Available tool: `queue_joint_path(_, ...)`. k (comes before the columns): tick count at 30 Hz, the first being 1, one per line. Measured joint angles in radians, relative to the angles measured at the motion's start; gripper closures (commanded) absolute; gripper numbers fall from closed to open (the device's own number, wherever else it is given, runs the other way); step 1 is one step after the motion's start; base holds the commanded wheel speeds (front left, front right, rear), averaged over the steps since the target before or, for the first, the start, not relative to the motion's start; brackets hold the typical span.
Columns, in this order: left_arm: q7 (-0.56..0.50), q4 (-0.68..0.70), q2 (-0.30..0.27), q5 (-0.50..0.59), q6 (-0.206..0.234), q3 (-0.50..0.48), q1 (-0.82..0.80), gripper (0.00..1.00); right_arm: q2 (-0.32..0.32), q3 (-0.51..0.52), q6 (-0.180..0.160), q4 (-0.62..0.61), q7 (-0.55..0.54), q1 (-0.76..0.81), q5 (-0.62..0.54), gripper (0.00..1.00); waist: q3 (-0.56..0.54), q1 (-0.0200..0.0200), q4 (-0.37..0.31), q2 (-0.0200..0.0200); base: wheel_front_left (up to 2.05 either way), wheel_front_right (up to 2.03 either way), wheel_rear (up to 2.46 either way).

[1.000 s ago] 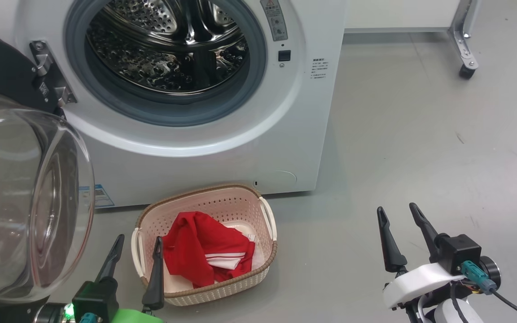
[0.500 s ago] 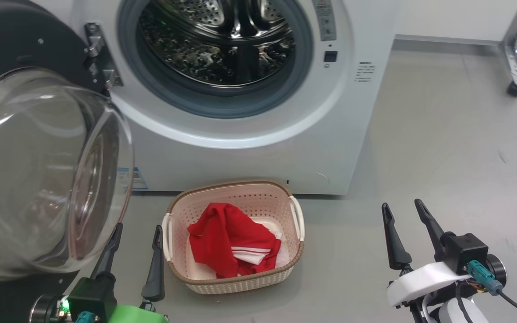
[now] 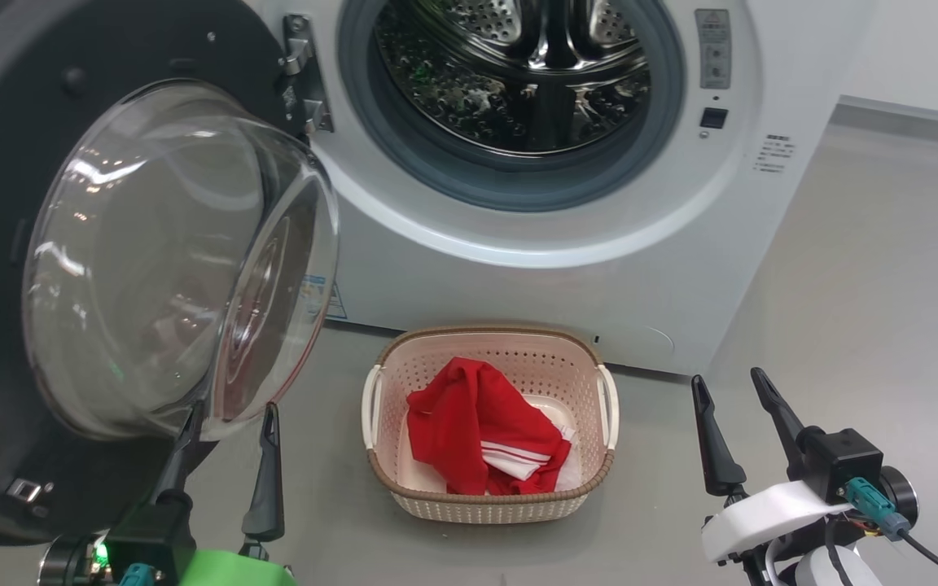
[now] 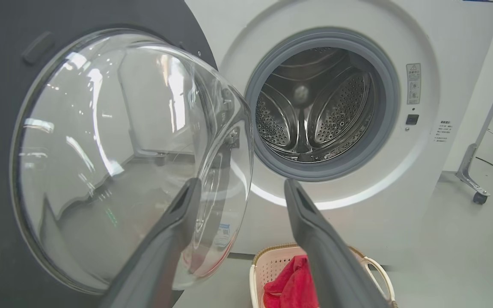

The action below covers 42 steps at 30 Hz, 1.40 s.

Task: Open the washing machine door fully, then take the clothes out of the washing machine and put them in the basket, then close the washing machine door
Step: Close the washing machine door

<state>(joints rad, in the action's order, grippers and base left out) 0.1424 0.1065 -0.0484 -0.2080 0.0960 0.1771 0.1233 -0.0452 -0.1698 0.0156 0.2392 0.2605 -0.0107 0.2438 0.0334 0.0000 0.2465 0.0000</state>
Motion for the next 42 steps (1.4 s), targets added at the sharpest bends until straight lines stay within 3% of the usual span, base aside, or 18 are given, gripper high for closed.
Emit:
queue_joint_path(9, -0.006, 0.018, -0.002, 0.000, 0.005, -0.026, 0.018, 0.00, 0.001, -0.020, 0.004, 0.010, 0.000, 0.002, -0.002, 0.00, -0.021, 0.0000, 0.044, 0.0000, 0.00, 0.00, 0.00)
queue_joint_path(10, -0.006, 0.021, -0.002, -0.001, 0.005, -0.026, 0.023, 0.16, 0.001, -0.021, 0.004, 0.011, 0.000, 0.003, -0.002, 0.00, -0.022, 0.0000, 0.044, 0.0000, 0.00, 0.00, 0.00)
queue_joint_path(11, -0.007, 0.022, -0.002, -0.002, 0.005, -0.026, 0.027, 0.70, 0.001, -0.021, 0.004, 0.012, 0.000, 0.004, -0.002, 0.00, -0.022, 0.0000, 0.044, 0.0000, 0.00, 0.00, 0.00)
queue_joint_path(12, -0.009, 0.024, -0.002, -0.002, 0.005, -0.026, 0.028, 1.00, 0.001, -0.022, 0.004, 0.012, 0.000, 0.005, -0.002, 0.00, -0.023, 0.0000, 0.044, 0.0000, 0.00, 0.00, 0.00)
queue_joint_path(19, -0.008, 0.057, -0.002, -0.030, 0.002, -0.024, 0.030, 1.00, 0.001, -0.022, 0.004, 0.015, 0.000, 0.005, -0.002, 0.00, -0.027, 0.0000, 0.041, 0.0000, 0.00, 0.00, 0.00)
queue_joint_path(22, 0.003, 0.099, -0.002, -0.114, -0.029, -0.024, 0.030, 1.00, 0.001, -0.022, 0.004, 0.015, 0.000, 0.006, -0.002, 0.00, -0.027, 0.0000, 0.040, 0.0000, 0.00, 0.00, 0.00)
queue_joint_path(29, 0.019, 0.218, -0.001, -0.375, -0.119, -0.048, 0.016, 1.00, 0.001, -0.026, 0.004, 0.015, 0.000, 0.006, -0.002, 0.00, -0.025, 0.0000, 0.035, 0.0000, 0.00, 0.00, 0.00)
queue_joint_path(33, 0.016, 0.276, 0.001, -0.586, -0.172, -0.083, -0.020, 1.00, 0.001, -0.024, 0.002, 0.015, 0.000, 0.006, -0.002, 0.00, -0.021, 0.0000, 0.029, 0.0000, 0.00, 0.00, 0.00)
queue_joint_path(37, 0.009, 0.333, 0.002, -0.777, -0.178, -0.177, -0.051, 1.00, 0.001, -0.026, 0.002, 0.015, 0.000, 0.006, -0.001, 0.00, -0.019, 0.0000, 0.022, 0.0000, 0.00, 0.00, 0.00)
queue_joint_path(42, -0.020, 0.377, 0.004, -0.907, -0.177, -0.292, -0.109, 1.00, 0.001, -0.023, 0.000, 0.014, 0.000, 0.006, 0.002, 0.00, -0.014, 0.0000, 0.009, 0.0000, 0.00, 0.00, 0.00)
